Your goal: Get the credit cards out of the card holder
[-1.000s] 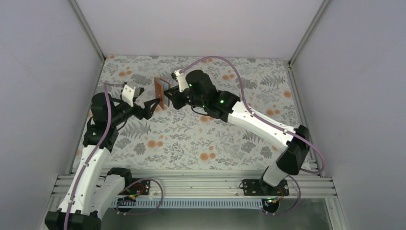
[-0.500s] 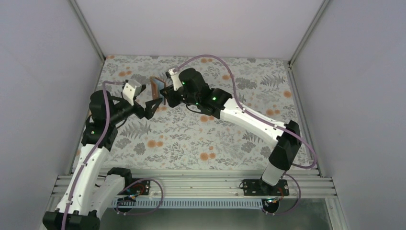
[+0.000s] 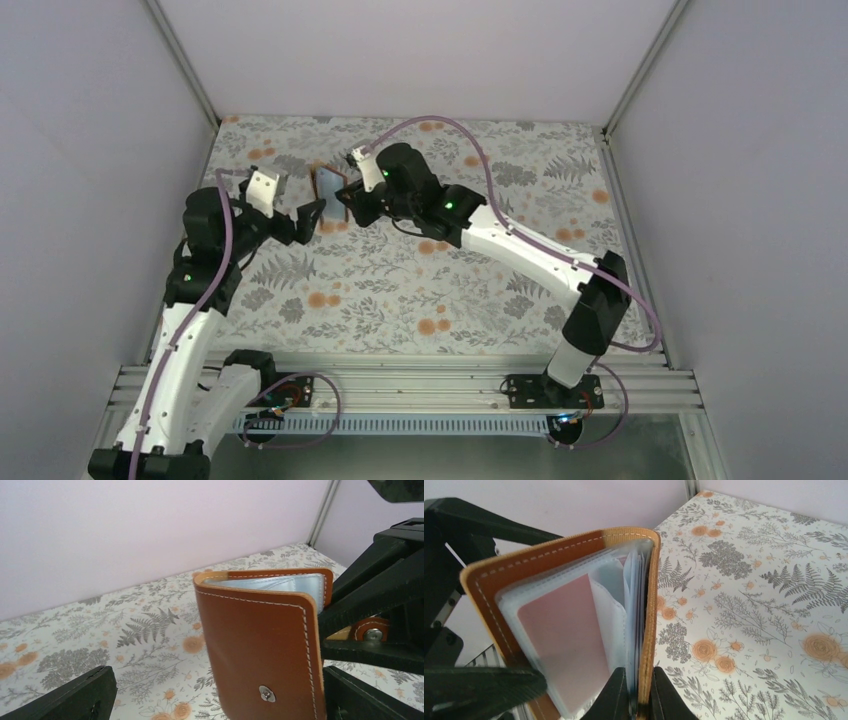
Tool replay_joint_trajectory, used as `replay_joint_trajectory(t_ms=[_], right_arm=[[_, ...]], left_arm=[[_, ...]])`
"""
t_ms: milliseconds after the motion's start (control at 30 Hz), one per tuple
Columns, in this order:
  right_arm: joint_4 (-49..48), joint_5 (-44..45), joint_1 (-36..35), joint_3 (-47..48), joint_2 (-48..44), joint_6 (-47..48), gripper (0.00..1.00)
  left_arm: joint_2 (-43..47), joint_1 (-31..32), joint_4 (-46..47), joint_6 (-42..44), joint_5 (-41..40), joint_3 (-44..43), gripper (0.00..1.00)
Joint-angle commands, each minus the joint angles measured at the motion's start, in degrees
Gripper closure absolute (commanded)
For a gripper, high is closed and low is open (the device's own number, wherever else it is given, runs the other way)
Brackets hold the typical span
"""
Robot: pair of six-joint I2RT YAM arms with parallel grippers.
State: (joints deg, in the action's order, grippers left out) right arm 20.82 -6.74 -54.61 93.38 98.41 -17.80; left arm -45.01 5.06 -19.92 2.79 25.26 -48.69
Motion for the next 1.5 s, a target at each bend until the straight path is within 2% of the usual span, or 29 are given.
replay_joint_trajectory(t_ms=[0, 200, 367, 567, 767, 900, 1000, 1067, 1200, 1300, 1367, 1467], right_arm=[[-2.53, -6.64, 1.22, -3.35, -7.09, 3.09, 0.96], [-4.02, -16.98, 5.25, -8.60, -12.34, 5.15, 0.96], [-3.06, -24.26, 6.82, -8.70, -14.04, 8.81, 0.96], [-1.41, -28.24, 9.95, -9.73, -15.35, 11.24, 0.96], [0.19, -30.85, 11.59, -9.51, -14.68, 12.84, 0.96], [0.35, -31.56, 12.32, -9.70, -15.45, 12.89, 0.96], [0.10, -32.08, 12.33, -10.01, -16.04, 12.74, 0.96], [-0.05, -31.30, 12.33, -9.94, -16.20, 12.02, 0.96], [-0.76, -26.57, 12.33, -8.86, -14.96, 6.81, 0.96], [0.42, -16.90, 11.91, -6.81, -12.42, -1.18, 0.96], [1.23, -9.56, 10.33, -5.55, -10.91, -3.29, 0.96], [-0.70, -4.31, 8.36, -5.72, -10.62, -4.61, 0.96]], left_arm=[[1.64, -0.75, -3.47, 0.70, 0.62, -2.28, 0.00], [1.94, -1.35, -2.32, -2.15, 4.77, -1.54, 0.05], [2.03, -1.69, -1.30, -1.21, 11.48, -1.17, 0.06], [2.68, -2.50, -5.45, 3.19, 22.72, -4.63, 0.06], [3.10, -2.84, -7.43, 4.04, 32.80, -6.25, 0.15], [3.35, -2.95, -7.90, 4.95, 31.16, -7.35, 0.27], [3.42, -2.95, -7.10, 5.51, 28.78, -6.54, 0.32], [3.30, -2.95, -5.42, 3.27, 26.76, -5.54, 0.28], [3.41, -2.87, -2.47, 1.20, 27.13, -3.78, 0.12], [3.37, -2.78, -0.72, -3.67, 22.35, -3.53, 0.08], [3.32, -2.77, -0.13, -7.18, 17.60, -3.39, 0.00], [3.28, -2.77, 0.77, -8.24, 16.24, -3.11, 0.00]])
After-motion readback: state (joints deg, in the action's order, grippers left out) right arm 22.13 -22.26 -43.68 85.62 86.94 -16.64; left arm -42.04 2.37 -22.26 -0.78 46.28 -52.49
